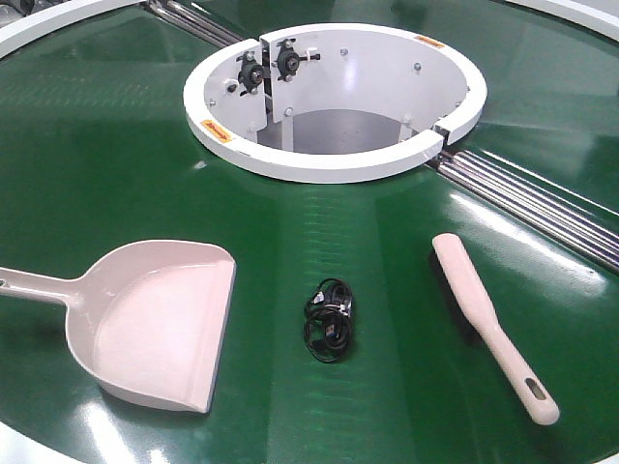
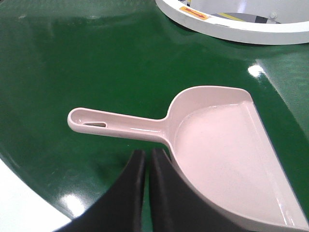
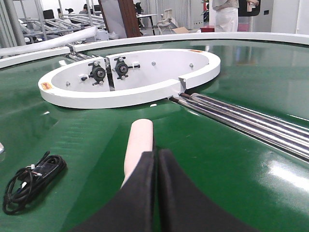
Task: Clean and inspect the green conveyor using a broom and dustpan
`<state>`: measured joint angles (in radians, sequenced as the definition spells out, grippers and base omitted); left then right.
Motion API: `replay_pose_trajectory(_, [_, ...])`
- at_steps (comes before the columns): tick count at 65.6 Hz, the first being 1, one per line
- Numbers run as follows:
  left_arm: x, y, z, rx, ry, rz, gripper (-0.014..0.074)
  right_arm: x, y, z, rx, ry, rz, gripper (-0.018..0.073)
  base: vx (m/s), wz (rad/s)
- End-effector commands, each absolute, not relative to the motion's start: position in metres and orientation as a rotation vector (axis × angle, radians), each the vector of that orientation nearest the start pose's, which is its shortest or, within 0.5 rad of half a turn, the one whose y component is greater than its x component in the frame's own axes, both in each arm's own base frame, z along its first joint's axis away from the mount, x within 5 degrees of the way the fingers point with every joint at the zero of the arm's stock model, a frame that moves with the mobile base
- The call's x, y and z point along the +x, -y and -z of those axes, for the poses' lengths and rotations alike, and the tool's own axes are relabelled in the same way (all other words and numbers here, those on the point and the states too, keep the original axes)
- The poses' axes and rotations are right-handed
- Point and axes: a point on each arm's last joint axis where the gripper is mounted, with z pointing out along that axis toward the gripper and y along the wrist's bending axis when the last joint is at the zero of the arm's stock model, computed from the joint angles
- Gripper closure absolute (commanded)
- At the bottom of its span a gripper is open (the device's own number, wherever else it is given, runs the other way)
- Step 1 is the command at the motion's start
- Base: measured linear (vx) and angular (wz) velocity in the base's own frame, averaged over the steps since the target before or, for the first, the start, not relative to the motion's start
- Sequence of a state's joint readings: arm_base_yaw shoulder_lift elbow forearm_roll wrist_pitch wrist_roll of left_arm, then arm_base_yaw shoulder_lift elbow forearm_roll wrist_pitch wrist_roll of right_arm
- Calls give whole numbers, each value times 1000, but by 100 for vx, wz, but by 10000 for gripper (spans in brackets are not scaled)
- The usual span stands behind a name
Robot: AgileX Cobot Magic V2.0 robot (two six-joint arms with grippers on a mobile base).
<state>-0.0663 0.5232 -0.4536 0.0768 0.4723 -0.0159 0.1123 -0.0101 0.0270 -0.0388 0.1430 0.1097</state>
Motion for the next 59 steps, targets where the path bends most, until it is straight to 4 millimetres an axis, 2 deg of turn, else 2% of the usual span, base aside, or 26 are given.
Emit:
replay_pose_trajectory(1, [111,5,-301,83,-1923,-10,540,56,-6,-193,-37,-1569,-137,569,0,0])
replay_pose_trajectory(12, [111,5,-301,83,-1923,-10,383,56,-6,-193,-37,-1569,-137,569,0,0])
replay_pose_trajectory(25, [111,5,-301,84,-1916,-11,115,56,-6,-193,-37,-1569,-137,569,0,0])
replay_pose_trajectory(31, [112,5,-302,83,-1911,-9,52,56,-6,-193,-37,-1569,-137,569,0,0])
replay_pose_trajectory(40, [112,6,-302,56,-1912,27,46,56,-6,-193,-37,-1569,-137,569,0,0])
replay_pose_trajectory(50, [111,6,-304,87,-1913,12,82,56,-6,-193,-37,-1569,-137,569,0,0])
replay_pose_trajectory(59, [117,7,-329,129,-1918,-19,120,56,-6,-193,-37,-1569,-137,569,0,0])
